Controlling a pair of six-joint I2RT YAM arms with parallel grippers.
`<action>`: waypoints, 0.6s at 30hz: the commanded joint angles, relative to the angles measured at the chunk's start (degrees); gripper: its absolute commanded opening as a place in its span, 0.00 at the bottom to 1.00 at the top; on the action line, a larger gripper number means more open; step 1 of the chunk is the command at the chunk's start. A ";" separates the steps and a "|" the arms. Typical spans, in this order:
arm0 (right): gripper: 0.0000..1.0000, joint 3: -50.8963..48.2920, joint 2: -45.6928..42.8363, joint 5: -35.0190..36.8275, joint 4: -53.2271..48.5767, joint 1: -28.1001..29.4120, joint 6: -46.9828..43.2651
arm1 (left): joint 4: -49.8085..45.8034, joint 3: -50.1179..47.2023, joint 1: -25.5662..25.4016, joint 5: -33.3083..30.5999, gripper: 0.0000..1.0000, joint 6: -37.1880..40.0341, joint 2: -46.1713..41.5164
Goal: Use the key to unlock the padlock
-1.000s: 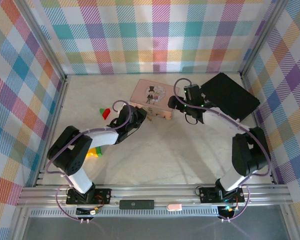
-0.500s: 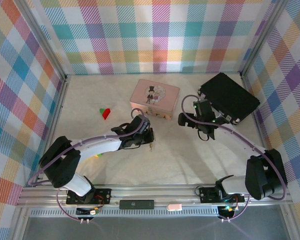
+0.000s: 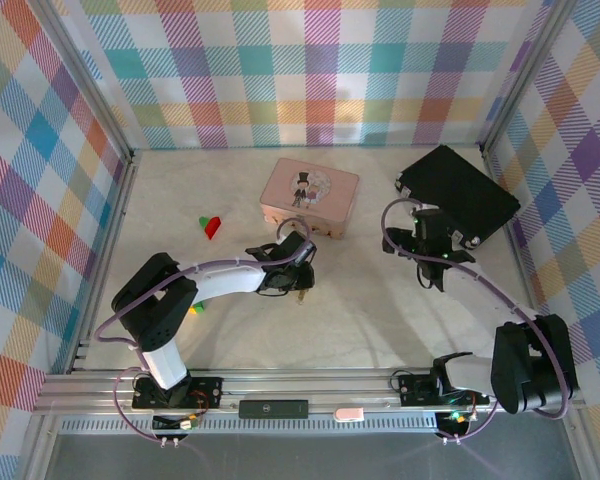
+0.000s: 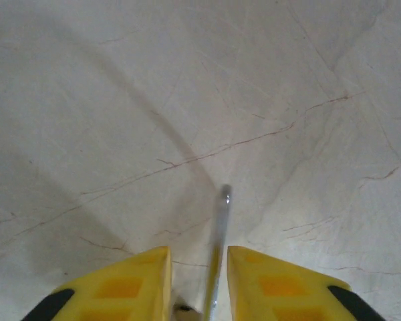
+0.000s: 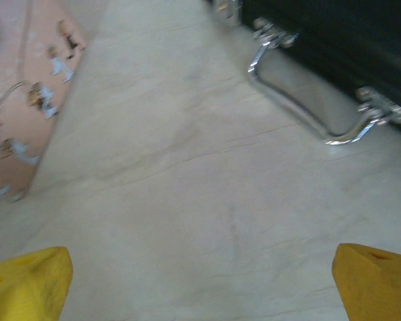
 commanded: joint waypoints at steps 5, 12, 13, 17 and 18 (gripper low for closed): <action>0.99 -4.81 3.92 2.63 18.06 -5.54 -7.68 | -4.52 3.28 -0.68 -8.49 0.47 0.86 -5.25; 0.99 -10.10 9.58 1.66 37.42 -6.10 -13.94 | -8.95 5.42 0.18 -19.48 0.64 8.44 -12.39; 0.99 -10.66 10.16 1.09 39.09 -6.48 -13.48 | -9.52 5.49 0.92 -20.55 0.69 9.62 -13.56; 0.99 -11.95 12.55 -1.43 44.37 -7.81 -12.53 | -11.08 4.74 5.57 -17.89 0.76 12.62 -18.69; 0.99 -12.27 13.55 -1.91 45.71 -7.94 -12.38 | -10.73 3.83 6.65 -17.45 0.78 12.88 -20.09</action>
